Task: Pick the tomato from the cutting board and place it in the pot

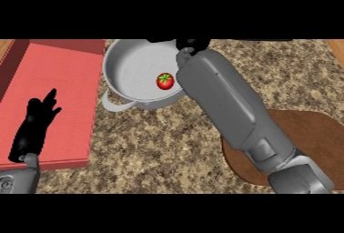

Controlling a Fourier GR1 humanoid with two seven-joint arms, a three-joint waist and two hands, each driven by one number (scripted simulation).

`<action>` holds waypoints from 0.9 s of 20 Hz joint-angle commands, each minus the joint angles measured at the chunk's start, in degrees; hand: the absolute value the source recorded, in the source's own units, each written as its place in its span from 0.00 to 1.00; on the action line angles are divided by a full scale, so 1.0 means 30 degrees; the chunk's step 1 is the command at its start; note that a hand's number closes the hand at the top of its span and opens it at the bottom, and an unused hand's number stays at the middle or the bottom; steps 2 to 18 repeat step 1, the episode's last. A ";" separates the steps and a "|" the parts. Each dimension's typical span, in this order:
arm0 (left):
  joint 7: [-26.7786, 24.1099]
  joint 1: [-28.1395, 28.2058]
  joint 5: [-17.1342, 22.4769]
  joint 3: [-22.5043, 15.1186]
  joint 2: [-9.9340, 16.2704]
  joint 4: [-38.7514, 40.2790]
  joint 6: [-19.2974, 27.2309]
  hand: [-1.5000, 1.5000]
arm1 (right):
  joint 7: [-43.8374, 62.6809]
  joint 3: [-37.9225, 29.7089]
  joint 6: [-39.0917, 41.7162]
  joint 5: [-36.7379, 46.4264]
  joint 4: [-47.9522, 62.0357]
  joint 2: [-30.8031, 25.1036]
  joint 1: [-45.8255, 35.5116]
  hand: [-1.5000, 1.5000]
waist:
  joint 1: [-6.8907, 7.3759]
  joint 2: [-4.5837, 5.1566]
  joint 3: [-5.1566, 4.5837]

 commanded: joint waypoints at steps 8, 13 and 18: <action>-0.1138 0.0548 0.0337 0.0817 0.0471 0.1315 -0.0334 0.50 | -0.1437 -0.1172 -0.1997 -0.0178 -0.0505 -0.0446 0.0727 0.00 | -0.0548 -0.0032 -0.0015; -0.1138 0.0548 0.0337 0.0817 0.0471 0.1315 -0.0334 0.50 | -0.1437 -0.1172 -0.1997 -0.0178 -0.0505 -0.0446 0.0727 0.00 | -0.0548 -0.0032 -0.0015; -0.1138 0.0548 0.0337 0.0817 0.0471 0.1315 -0.0334 0.50 | -0.1437 -0.1172 -0.1997 -0.0178 -0.0505 -0.0446 0.0727 0.00 | -0.0548 -0.0032 -0.0015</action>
